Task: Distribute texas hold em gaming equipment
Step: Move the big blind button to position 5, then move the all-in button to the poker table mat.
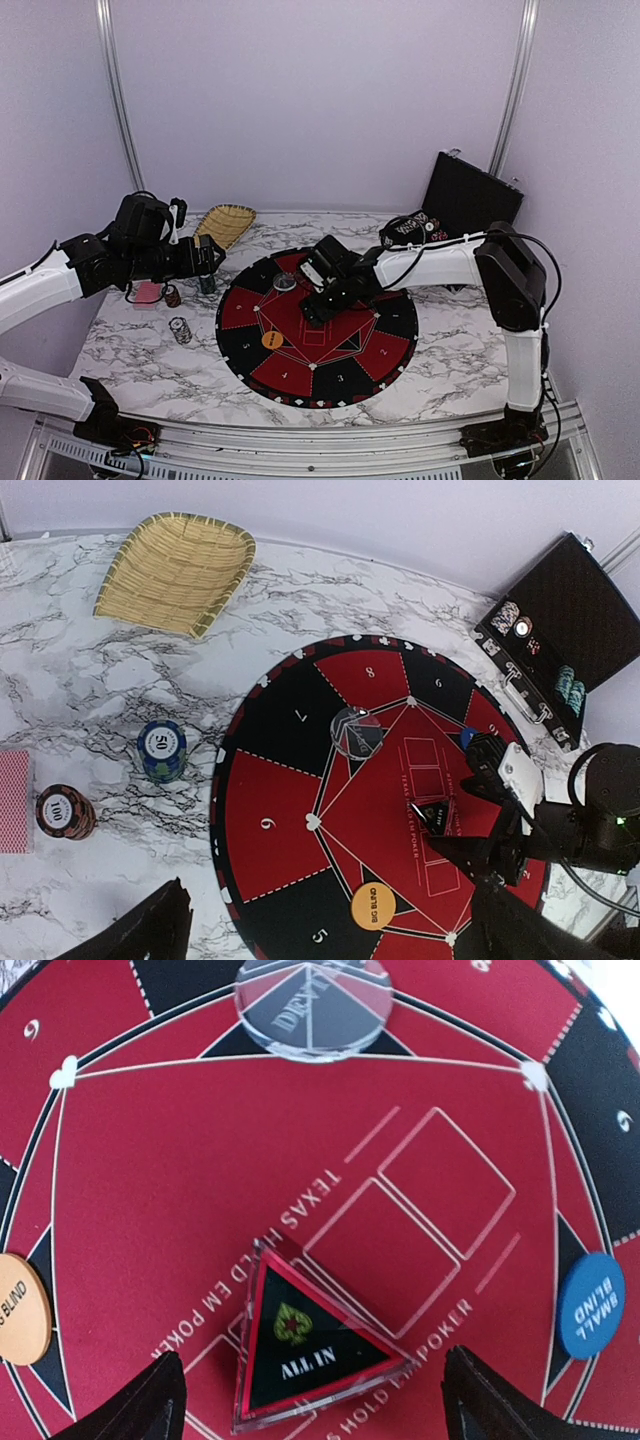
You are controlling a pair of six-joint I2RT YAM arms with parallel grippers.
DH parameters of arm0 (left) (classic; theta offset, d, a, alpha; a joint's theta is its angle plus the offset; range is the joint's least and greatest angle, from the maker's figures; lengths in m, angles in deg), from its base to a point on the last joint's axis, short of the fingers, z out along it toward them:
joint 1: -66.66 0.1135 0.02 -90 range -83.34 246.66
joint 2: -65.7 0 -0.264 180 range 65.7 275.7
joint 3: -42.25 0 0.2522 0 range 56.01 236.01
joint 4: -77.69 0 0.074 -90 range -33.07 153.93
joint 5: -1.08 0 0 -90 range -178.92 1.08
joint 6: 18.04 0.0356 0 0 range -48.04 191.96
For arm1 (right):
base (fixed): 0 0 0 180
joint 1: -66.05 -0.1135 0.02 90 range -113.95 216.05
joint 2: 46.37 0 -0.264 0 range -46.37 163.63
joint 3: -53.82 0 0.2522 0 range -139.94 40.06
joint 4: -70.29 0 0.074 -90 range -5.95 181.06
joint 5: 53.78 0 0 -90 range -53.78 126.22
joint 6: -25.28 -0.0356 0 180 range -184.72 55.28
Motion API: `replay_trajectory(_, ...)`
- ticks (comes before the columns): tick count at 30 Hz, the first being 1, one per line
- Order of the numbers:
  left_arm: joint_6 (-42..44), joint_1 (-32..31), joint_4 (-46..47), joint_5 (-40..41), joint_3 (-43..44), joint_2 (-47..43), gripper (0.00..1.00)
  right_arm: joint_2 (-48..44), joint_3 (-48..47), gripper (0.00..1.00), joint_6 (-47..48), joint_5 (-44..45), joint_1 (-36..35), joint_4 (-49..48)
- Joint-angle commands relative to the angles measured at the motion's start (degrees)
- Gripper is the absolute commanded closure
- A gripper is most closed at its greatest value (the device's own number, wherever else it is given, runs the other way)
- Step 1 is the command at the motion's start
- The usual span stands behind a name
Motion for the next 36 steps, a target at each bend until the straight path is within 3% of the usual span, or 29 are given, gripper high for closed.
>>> replay_trajectory(1,0.7,0.3,0.7,-0.3,1.5,0.4,0.01,3.7,-4.1,0.14,4.9,-1.5,0.7,-1.1)
replay_trajectory(6,1.0,0.4,0.7,-0.3,1.7,0.1,0.01,6.2,-5.8,0.15,5.9,-0.7,1.5,-0.3)
replay_trajectory(17,0.7,0.5,0.4,0.0,1.9,0.1,0.01,3.9,-1.7,0.34,1.9,-0.1,0.7,1.9)
replay_trajectory(36,0.8,0.5,0.4,-0.1,1.8,0.8,0.01,0.7,3.1,0.41,-8.2,0.7,-7.3,2.0)
